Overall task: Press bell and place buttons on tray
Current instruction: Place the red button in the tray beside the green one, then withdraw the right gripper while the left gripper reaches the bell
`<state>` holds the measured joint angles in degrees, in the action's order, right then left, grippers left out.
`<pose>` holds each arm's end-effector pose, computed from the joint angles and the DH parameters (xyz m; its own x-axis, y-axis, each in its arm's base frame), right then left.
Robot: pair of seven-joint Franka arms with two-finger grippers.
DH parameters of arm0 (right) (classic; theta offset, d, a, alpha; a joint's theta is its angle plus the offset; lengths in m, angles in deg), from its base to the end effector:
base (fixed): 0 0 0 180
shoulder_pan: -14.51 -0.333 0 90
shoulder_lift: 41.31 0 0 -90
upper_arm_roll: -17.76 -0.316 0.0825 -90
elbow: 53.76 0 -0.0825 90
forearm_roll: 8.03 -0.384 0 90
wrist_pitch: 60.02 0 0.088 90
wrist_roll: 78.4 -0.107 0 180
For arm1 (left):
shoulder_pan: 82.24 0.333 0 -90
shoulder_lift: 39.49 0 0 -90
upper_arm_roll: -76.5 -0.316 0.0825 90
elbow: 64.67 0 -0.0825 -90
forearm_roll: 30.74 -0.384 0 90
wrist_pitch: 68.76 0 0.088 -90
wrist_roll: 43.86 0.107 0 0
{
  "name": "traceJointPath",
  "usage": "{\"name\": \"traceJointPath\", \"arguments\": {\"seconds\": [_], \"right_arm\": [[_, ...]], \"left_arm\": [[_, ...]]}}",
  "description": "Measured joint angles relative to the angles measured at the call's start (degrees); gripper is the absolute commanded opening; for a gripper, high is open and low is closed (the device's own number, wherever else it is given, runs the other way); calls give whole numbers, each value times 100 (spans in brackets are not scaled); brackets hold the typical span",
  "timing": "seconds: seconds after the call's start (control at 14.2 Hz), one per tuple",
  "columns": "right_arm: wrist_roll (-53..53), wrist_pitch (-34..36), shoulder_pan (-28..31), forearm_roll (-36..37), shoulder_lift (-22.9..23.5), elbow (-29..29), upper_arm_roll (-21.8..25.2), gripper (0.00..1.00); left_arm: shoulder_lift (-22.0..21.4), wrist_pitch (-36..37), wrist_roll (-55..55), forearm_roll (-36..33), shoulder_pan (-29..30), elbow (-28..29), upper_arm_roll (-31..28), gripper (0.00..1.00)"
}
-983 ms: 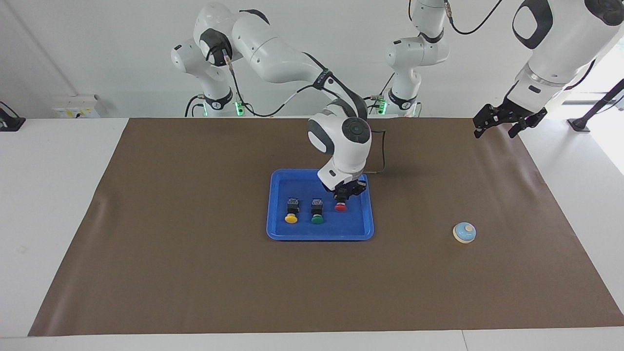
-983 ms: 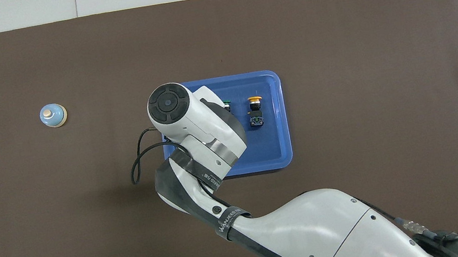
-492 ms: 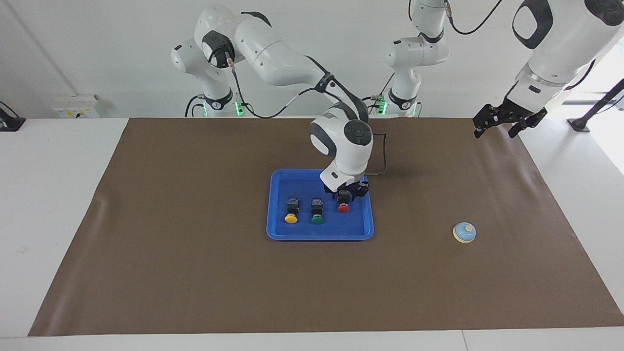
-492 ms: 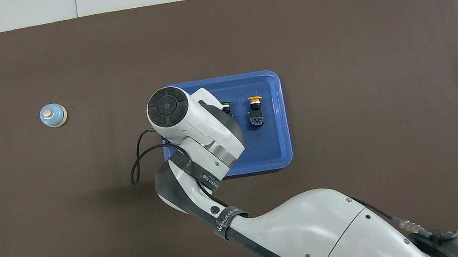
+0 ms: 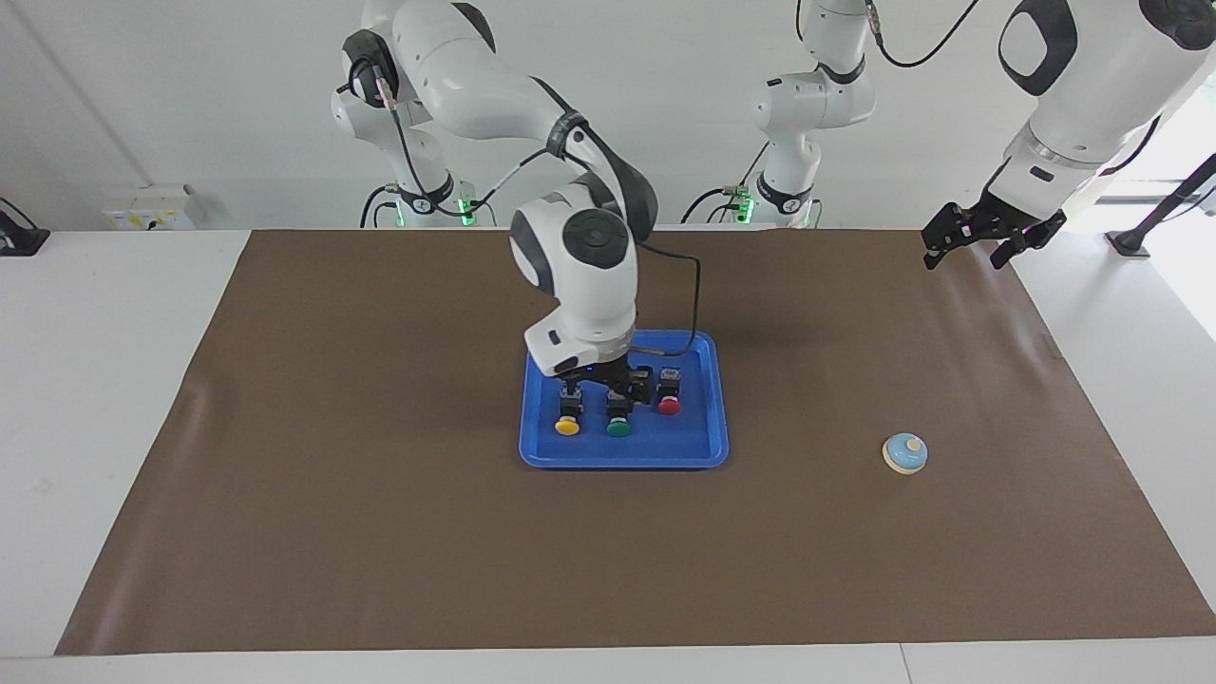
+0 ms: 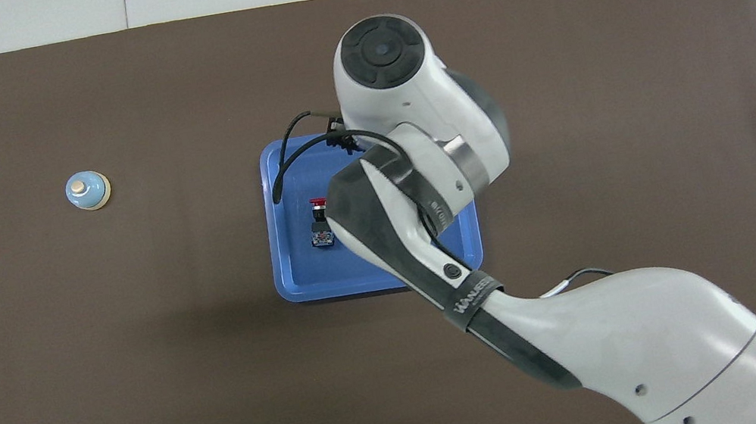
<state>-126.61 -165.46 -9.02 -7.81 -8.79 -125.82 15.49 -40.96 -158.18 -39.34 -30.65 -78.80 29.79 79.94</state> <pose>0.6525 0.3077 0.4328 0.9224 -0.3862 -0.0029 -0.3861 -0.9222 -0.0232 0.5433 -0.0006 0.6011 0.9950 -0.0787 -0.0621 -0.0786 -0.9969 0.0049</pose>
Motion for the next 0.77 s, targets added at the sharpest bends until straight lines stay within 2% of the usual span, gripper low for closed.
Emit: {"name": "traceJointPath", "arguments": {"seconds": [0.42, 0.77], "right_arm": [[2447, 910, 1641, -1, -594, -4, -10, 100], [4113, 1419, 2445, -1, -944, -5, -12, 100]], "left_arm": [[0, 0, 0, 0, 0, 0, 0, 100], [0, -1, 2, 0, -1, -1, 2, 100]]}}
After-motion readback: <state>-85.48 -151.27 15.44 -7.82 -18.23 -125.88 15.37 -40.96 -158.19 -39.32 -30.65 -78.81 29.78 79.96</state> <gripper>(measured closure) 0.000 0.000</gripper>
